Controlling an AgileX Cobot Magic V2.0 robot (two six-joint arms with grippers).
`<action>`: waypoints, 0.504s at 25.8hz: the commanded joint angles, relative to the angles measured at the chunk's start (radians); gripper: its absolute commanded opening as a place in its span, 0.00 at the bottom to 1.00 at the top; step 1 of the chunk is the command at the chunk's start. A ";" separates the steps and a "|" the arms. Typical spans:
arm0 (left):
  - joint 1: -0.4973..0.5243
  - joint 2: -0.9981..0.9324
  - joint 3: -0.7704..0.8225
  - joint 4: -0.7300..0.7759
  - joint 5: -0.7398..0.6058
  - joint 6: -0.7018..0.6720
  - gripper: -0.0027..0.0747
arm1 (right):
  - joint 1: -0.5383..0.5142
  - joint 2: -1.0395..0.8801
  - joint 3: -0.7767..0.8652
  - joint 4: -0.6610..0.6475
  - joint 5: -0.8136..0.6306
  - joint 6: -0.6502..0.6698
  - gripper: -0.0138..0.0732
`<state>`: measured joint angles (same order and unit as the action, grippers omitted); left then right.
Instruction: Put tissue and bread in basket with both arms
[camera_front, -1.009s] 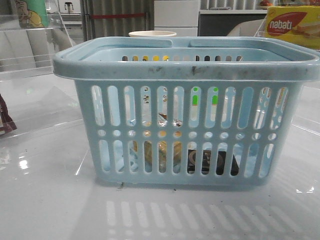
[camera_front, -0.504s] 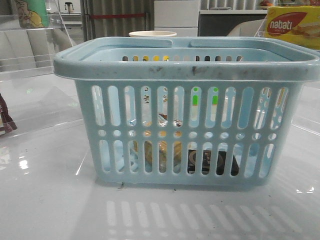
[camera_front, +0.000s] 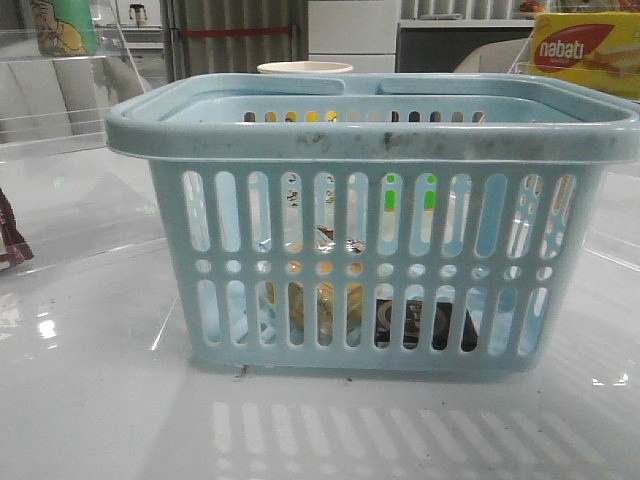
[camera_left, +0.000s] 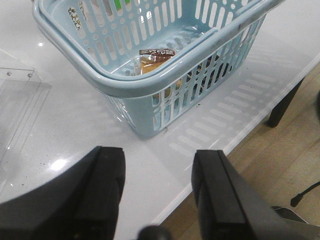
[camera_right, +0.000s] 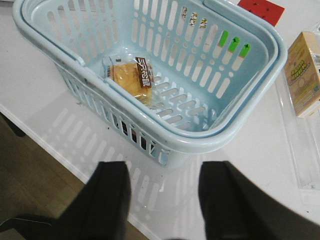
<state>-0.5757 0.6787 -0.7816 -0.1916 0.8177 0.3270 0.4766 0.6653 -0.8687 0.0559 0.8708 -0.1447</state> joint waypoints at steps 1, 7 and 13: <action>-0.001 -0.001 -0.028 -0.010 -0.078 -0.011 0.47 | 0.000 0.001 -0.024 -0.010 -0.053 -0.006 0.47; -0.001 -0.001 -0.028 -0.010 -0.078 -0.011 0.28 | 0.000 0.001 -0.024 -0.010 -0.051 -0.006 0.28; -0.001 -0.001 -0.028 -0.020 -0.078 -0.011 0.15 | 0.000 0.001 -0.024 -0.010 -0.051 -0.006 0.23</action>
<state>-0.5757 0.6787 -0.7816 -0.1916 0.8129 0.3270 0.4766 0.6653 -0.8687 0.0538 0.8846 -0.1447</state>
